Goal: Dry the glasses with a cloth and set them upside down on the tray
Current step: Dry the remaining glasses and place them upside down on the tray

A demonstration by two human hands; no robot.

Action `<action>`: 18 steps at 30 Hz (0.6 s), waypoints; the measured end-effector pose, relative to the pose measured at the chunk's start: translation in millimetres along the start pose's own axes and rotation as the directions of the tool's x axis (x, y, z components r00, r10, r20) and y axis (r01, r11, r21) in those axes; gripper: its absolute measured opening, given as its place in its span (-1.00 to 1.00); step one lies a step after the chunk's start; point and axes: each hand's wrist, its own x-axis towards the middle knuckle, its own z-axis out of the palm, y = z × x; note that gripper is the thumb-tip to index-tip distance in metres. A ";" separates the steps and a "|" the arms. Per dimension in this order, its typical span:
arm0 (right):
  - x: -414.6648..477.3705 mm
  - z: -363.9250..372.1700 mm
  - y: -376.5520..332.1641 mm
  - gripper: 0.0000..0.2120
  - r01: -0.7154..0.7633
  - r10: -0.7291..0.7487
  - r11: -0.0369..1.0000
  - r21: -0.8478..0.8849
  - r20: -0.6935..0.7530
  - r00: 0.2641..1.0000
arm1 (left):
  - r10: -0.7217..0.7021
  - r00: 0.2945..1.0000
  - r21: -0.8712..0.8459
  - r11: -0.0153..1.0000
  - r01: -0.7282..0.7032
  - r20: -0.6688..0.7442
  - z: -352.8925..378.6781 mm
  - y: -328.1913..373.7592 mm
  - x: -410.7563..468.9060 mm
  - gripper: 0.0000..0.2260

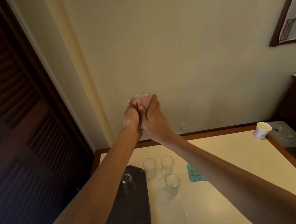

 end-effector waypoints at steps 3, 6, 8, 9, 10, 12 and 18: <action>8.5 -11.1 -4.3 -0.54 -0.029 0.034 0.996 0.083 -0.057 0.998 | 0.013 1.000 0.074 0.997 -0.014 0.018 -2.6 -7.2 -4.8 -0.50; 20.2 -21.6 -9.4 -0.56 -0.260 0.255 0.946 0.192 0.050 0.966 | 0.098 0.995 0.145 0.984 -0.102 0.035 0.7 -10.9 -15.2 -0.39; 26.5 -22.7 -7.5 -0.47 -0.392 0.366 0.880 0.270 0.143 0.920 | 0.131 0.991 0.203 0.970 -0.133 0.023 4.8 -9.0 -20.4 -0.33; 28.6 -20.0 -6.7 -0.40 -0.433 0.395 0.847 0.307 0.181 0.901 | 0.139 0.990 0.220 0.966 -0.138 0.011 4.3 -7.1 -21.3 -0.27; 28.6 -17.2 -6.4 -0.34 -0.475 0.422 0.813 0.336 0.221 0.879 | 0.153 0.988 0.231 0.962 -0.149 0.001 2.9 -6.5 -18.2 -0.19; 26.8 -6.9 -3.7 -0.28 -0.527 0.457 0.778 0.342 0.267 0.848 | 0.147 0.989 0.231 0.963 -0.135 -0.035 -2.4 -8.2 -6.7 -0.10; 3.3 -2.5 -9.9 -0.54 -0.377 0.302 0.885 0.273 0.279 0.912 | 0.100 0.991 0.087 0.992 -0.092 -0.087 -9.0 4.2 -1.4 -0.33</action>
